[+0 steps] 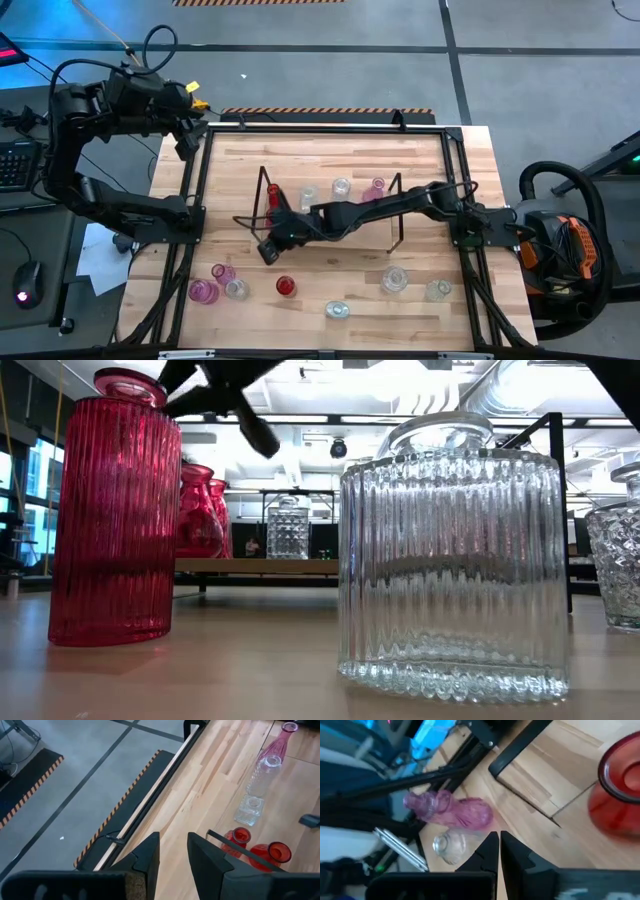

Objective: Sort vases onto shelf
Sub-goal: Put the red vase aligned with the other red vase on the shelf

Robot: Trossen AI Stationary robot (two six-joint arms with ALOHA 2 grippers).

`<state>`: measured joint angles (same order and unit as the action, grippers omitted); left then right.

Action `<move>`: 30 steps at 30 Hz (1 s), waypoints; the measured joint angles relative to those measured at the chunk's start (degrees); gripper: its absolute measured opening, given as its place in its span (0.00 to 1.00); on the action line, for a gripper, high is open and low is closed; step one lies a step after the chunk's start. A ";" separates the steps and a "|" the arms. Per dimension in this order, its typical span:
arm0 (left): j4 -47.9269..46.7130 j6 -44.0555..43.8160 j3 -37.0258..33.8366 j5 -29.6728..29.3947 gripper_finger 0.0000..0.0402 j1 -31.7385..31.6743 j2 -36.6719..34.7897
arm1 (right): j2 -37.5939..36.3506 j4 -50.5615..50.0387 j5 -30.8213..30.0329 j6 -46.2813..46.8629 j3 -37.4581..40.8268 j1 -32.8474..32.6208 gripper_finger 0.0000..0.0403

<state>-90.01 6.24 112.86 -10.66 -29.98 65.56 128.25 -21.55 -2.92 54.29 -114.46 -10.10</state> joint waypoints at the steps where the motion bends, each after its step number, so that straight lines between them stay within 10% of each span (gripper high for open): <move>1: 0.01 0.00 0.00 0.00 0.22 0.05 0.00 | 0.00 1.35 -0.29 1.14 0.86 0.04 0.00; 30: 0.00 -0.02 0.00 0.01 0.22 0.07 0.00 | 0.00 -2.82 -7.89 12.34 3.27 0.72 0.00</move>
<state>-90.02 6.22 112.86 -10.64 -29.91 65.56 128.25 -24.37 -10.81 66.63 -111.20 -9.39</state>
